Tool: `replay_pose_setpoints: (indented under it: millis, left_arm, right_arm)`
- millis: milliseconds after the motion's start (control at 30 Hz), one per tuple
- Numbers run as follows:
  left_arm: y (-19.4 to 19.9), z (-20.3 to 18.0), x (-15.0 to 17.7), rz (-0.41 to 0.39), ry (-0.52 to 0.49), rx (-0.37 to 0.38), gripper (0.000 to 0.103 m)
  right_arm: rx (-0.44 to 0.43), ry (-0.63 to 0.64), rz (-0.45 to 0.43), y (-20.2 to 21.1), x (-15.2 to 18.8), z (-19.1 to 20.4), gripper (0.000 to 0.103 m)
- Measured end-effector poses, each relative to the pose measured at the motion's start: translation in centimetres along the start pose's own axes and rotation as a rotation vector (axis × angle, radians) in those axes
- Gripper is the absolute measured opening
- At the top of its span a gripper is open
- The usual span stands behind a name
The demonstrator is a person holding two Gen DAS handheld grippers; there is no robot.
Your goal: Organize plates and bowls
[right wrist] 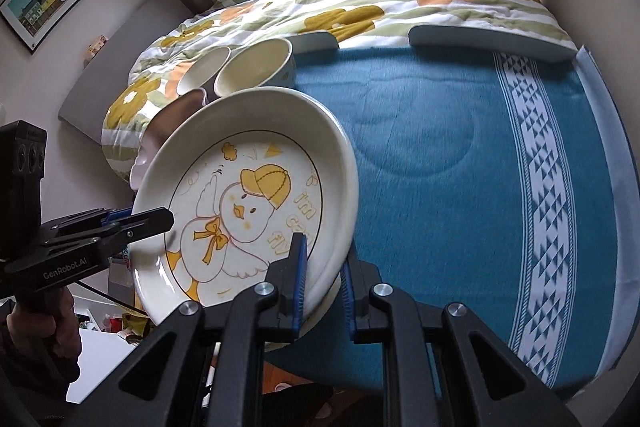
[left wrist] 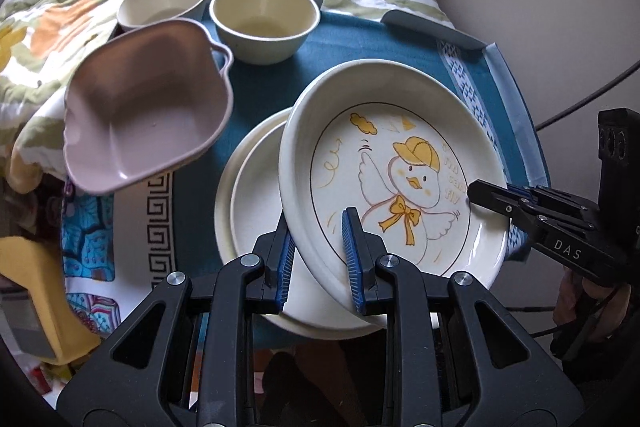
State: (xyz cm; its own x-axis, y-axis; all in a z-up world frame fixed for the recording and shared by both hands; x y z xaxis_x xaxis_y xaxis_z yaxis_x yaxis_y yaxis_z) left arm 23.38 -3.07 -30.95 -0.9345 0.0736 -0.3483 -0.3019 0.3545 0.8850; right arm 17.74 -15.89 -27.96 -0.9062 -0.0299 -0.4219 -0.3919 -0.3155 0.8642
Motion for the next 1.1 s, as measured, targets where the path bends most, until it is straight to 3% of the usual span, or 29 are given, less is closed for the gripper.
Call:
replay_pose_setpoints:
  millis: [233, 733, 1100]
  left_arm:
    - [-1.8, 1.1, 1.8, 0.051, -0.005, -0.035, 0.021]
    - [-3.7, 0.8, 1.6, 0.083, -0.076, -0.146, 0.021]
    - [-3.7, -0.6, 1.7, 0.028, -0.274, -0.361, 0.021]
  right_arm:
    - [0.053, 0.016, 0.027, -1.2, 1.3, 0.5, 0.015]
    - [0.103, 0.075, 0.034, -1.9, 1.3, 0.1, 0.015]
    - [0.163, 0.158, 0.058, -2.3, 1.6, 0.7, 0.015]
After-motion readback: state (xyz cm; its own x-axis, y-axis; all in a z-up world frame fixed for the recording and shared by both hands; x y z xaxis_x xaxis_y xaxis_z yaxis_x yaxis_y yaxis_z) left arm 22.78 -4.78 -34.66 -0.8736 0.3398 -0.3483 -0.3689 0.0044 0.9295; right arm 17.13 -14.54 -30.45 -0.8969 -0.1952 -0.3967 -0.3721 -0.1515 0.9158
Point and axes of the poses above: each gripper's, at about its wrist camera, not at the fingertips, and y roughly against the way its jaws point, z to its left, x to its underside, the point moved 8 cm from there along -y, roughly the way its jaws point, and after that the axes turned 4 degrees about y, right-handed, at the moved point
